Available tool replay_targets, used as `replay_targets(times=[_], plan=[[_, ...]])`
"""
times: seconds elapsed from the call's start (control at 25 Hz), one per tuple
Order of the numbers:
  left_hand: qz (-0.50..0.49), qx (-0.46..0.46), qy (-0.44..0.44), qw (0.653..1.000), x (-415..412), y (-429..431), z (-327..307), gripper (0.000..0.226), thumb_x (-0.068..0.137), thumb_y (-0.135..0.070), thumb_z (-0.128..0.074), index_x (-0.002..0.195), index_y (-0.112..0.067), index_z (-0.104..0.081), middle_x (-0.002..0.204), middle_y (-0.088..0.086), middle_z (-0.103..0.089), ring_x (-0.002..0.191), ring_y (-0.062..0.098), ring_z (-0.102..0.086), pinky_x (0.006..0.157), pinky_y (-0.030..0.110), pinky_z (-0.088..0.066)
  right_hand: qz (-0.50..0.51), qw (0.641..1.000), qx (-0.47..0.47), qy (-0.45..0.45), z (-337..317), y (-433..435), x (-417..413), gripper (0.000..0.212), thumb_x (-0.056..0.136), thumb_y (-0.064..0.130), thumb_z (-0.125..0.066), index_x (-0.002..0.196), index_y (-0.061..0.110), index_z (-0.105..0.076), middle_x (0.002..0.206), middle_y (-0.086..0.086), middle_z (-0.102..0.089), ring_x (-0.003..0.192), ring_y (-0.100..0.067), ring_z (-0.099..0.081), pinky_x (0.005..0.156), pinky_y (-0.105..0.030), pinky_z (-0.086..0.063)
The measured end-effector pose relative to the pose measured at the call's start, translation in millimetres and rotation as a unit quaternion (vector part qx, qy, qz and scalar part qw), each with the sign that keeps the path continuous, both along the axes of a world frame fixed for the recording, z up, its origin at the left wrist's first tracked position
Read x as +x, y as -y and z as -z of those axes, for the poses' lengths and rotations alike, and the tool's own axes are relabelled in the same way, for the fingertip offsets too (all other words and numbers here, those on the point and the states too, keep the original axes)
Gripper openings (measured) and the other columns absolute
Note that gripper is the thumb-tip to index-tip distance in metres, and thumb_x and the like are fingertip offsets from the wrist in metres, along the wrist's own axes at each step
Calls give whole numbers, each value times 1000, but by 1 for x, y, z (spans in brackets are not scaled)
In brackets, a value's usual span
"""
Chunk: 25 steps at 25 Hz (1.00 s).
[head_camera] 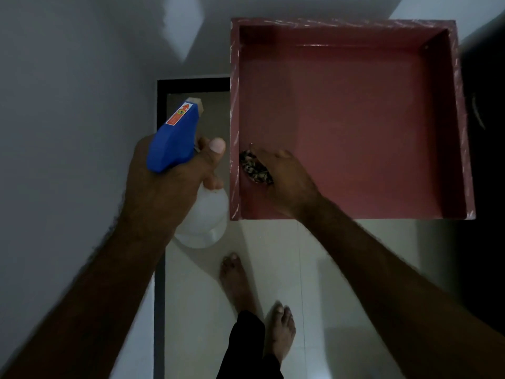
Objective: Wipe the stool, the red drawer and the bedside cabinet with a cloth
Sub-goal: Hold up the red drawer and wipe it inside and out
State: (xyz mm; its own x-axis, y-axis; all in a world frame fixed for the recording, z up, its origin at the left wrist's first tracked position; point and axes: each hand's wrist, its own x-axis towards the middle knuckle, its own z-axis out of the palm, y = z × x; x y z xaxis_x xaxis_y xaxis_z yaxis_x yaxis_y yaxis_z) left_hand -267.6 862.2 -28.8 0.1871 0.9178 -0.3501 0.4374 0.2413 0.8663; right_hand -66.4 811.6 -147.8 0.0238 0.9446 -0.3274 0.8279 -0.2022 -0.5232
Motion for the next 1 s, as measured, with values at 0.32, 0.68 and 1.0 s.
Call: replay_targets(times=[0.32,0.68,1.0], plan=[[5,-27,-31,999,-12,67,11,20,81,-43,-66,85,-24,-59,78,9,-70,63,3,-69,56,9,-50,27,997,68,38,15,15,-16,79,87,27,-76,157,20,-40,144,-13,-60,129,-35,-54,107,-50,-48],[50,-64,-61,995,-41,120,59,37,81,-45,-66,86,-9,-62,77,13,-69,66,10,-69,58,10,-49,131,986,90,60,17,29,0,88,79,-7,-70,158,23,-42,138,-17,-60,130,-36,-50,106,-44,-48],[61,-60,-74,994,-44,133,76,45,80,-51,-63,83,-7,-62,75,14,-68,64,8,-66,60,6,-47,140,981,131,43,28,33,2,76,82,-5,-68,153,13,-49,140,-18,-61,130,-37,-50,109,-43,-45]])
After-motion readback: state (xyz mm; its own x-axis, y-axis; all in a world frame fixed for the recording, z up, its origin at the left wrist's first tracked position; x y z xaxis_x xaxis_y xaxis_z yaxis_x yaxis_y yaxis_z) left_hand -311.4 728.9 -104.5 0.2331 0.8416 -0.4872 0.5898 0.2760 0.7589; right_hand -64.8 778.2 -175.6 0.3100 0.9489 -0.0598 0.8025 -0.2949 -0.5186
